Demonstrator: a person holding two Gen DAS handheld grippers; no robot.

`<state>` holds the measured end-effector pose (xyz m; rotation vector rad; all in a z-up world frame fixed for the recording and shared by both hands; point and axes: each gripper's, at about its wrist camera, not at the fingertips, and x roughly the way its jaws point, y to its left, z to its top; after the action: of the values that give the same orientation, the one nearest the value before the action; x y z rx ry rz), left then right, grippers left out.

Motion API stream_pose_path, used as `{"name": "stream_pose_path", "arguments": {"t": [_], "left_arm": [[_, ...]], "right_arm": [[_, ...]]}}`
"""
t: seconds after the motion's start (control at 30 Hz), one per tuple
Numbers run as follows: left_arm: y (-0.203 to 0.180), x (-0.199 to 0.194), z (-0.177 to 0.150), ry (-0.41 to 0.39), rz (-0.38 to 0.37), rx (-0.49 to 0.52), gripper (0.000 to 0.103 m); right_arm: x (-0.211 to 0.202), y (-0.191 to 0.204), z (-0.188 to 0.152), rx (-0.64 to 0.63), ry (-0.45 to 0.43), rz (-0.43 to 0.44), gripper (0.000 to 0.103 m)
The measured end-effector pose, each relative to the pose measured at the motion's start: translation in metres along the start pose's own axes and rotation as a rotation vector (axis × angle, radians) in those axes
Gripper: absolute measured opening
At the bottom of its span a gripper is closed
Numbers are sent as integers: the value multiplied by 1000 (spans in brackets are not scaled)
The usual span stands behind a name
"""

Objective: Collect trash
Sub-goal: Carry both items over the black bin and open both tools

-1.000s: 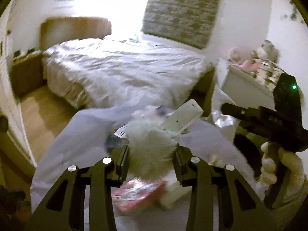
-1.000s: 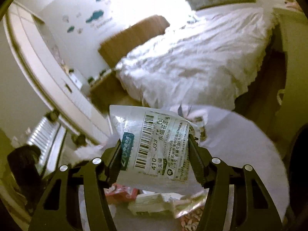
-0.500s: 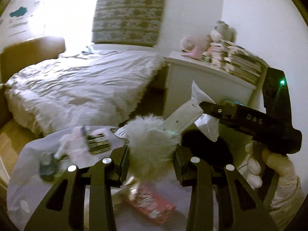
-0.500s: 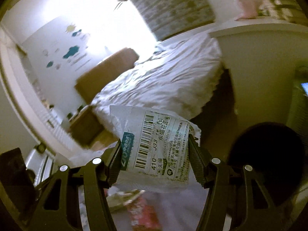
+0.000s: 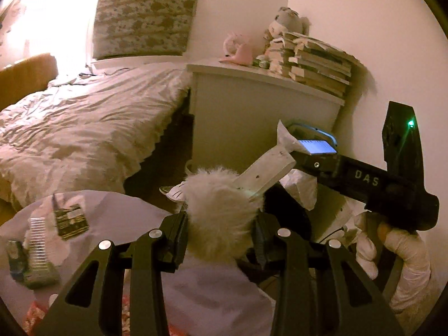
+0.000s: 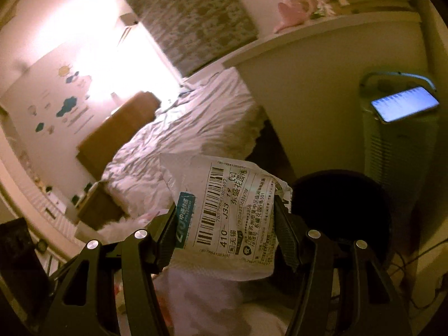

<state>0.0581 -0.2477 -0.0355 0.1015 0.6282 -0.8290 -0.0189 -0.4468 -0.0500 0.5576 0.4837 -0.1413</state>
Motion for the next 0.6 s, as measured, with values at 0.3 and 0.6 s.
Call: {"name": "stream_pose_path", "arguments": {"t": [0.3,0.6], "left_arm": [[-15,38,-2,51,-32,8,38],[-30,75,-11,117,-59,43,38]], "right_arm": [[11,-45,-7,64,23,-55,62],[29,-87,-22,134,66,-106,62]]}}
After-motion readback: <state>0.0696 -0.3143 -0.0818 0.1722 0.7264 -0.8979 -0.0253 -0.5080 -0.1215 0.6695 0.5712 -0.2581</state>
